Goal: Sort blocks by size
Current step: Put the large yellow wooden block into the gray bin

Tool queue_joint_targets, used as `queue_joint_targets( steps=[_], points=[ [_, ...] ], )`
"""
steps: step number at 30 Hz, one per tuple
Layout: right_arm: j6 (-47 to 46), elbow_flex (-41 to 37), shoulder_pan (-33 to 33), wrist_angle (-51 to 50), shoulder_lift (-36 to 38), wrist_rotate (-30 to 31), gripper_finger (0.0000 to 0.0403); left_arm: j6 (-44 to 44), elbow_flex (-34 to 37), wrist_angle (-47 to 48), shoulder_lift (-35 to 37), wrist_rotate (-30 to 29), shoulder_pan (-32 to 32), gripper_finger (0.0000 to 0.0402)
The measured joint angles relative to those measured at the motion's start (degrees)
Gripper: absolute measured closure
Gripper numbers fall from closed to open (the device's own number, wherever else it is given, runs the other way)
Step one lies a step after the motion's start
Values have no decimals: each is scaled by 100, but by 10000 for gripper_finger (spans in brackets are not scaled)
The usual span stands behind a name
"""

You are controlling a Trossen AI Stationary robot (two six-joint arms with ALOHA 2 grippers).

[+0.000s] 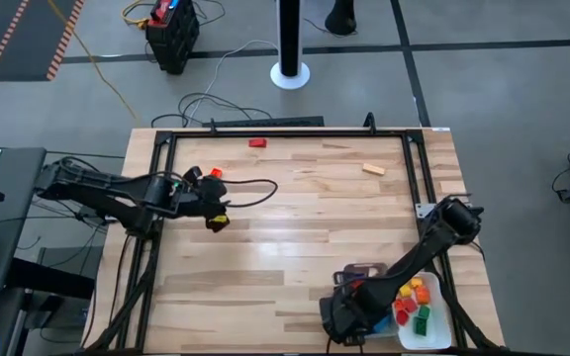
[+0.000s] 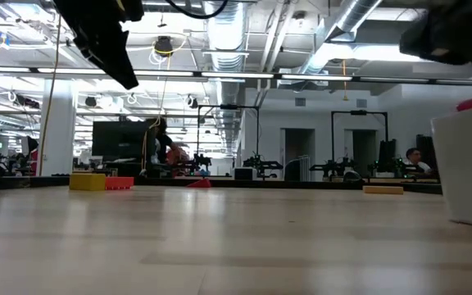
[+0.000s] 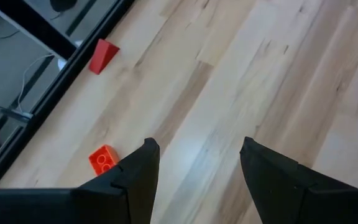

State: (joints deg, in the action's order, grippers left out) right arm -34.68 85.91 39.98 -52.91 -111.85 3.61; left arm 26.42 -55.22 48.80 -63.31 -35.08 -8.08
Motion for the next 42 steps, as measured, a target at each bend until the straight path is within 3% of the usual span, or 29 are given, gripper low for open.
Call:
queue_joint_targets(
  steps=[6,14,17,29,36,42],
  points=[
    [-111,-7,120,43,291,377,182,-313,0,18,-16,323,242,190],
    [-96,-4,382,-223,877,2664,184,-569,0,114,-610,907,1186,190],
    [-349,-15,392,-537,972,3068,185,-769,0,417,-941,1083,1628,190],
    [-432,-957,394,488,1067,3241,185,-3734,30,1504,-1364,1100,2356,190],
    [-276,-1025,433,766,1067,3251,185,-4621,873,1261,-1368,1353,2660,189],
    [-82,-1027,366,901,1064,3260,185,-4848,1370,856,-1367,1003,2777,189]
  ],
)
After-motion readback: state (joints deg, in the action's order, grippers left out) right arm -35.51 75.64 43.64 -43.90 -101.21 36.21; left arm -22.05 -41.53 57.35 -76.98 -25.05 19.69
